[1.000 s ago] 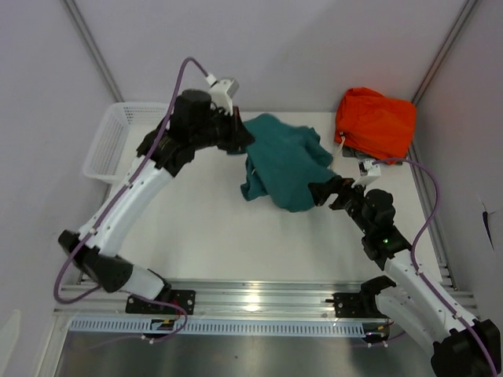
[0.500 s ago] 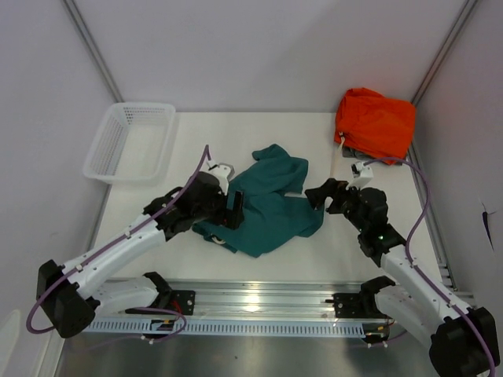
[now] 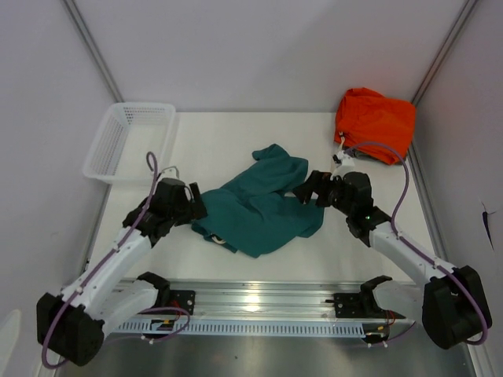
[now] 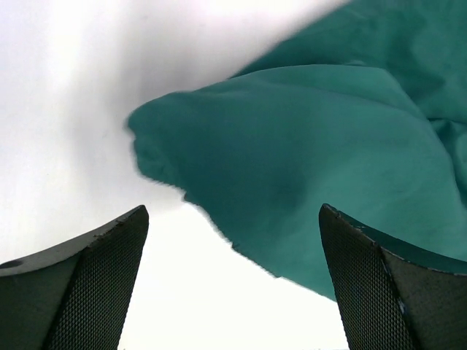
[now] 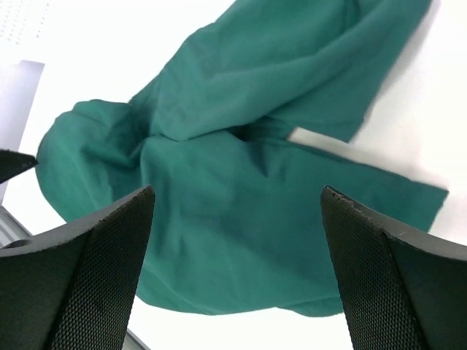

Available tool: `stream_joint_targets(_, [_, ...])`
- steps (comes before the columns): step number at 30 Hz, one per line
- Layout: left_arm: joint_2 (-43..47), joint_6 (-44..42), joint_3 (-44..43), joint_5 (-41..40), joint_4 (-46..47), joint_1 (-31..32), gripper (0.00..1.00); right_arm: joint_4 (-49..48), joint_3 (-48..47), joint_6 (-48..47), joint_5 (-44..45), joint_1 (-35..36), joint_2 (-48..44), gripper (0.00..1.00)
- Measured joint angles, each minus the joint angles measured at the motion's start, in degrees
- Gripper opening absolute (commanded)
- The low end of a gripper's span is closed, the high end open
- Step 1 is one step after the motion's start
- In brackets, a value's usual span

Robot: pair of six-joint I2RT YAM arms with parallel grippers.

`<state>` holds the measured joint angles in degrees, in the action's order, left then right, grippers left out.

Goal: Fold and stack the shorts
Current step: Flatten the shorts out

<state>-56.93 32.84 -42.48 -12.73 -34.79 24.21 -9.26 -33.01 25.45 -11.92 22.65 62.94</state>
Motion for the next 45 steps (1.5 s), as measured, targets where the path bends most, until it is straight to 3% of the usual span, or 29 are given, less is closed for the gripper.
stream_joint_targets(6, [13.94, 3.65, 4.33, -2.23, -0.61, -2.27, 0.99, -0.09, -0.83, 0.52, -0.42, 0.09, 1.73, 0.96])
stream_joint_targets(12, [11.80, 5.99, 5.86, -2.82, 1.07, -4.83, 0.99, 0.79, -3.61, 2.84, -0.61, -0.28, 9.73, 0.94])
stream_joint_targets(16, [12.94, 8.48, 14.45, 0.85, 5.51, -10.21, 0.99, 1.49, -9.79, 3.43, -0.61, -0.50, 14.84, 0.94])
stream_joint_targets(23, [28.28, 14.53, 25.24, 4.17, 9.94, -15.74, 0.98, 0.28, -15.67, 3.54, -1.01, -1.03, 18.16, 0.94])
stream_joint_targets(30, [43.04, 16.74, 31.82, 5.81, 12.59, -18.27, 0.86, -0.22, -15.76, 4.57, -1.95, -1.53, 21.16, 0.94])
stream_joint_targets(35, [42.25, 16.70, 32.85, 8.44, 12.98, -21.97, 0.74, -0.61, -15.76, 4.63, -2.60, -1.79, 22.01, 0.94])
stream_joint_targets(39, [39.10, 16.55, 34.25, 12.96, 14.43, -28.70, 0.60, -1.31, -15.76, 4.81, -3.06, -2.03, 22.05, 0.94])
stream_joint_targets(45, [32.15, 15.52, 37.00, 21.03, 19.74, -37.64, 0.54, -2.58, -15.76, 5.01, -4.07, -2.62, 22.05, 0.94])
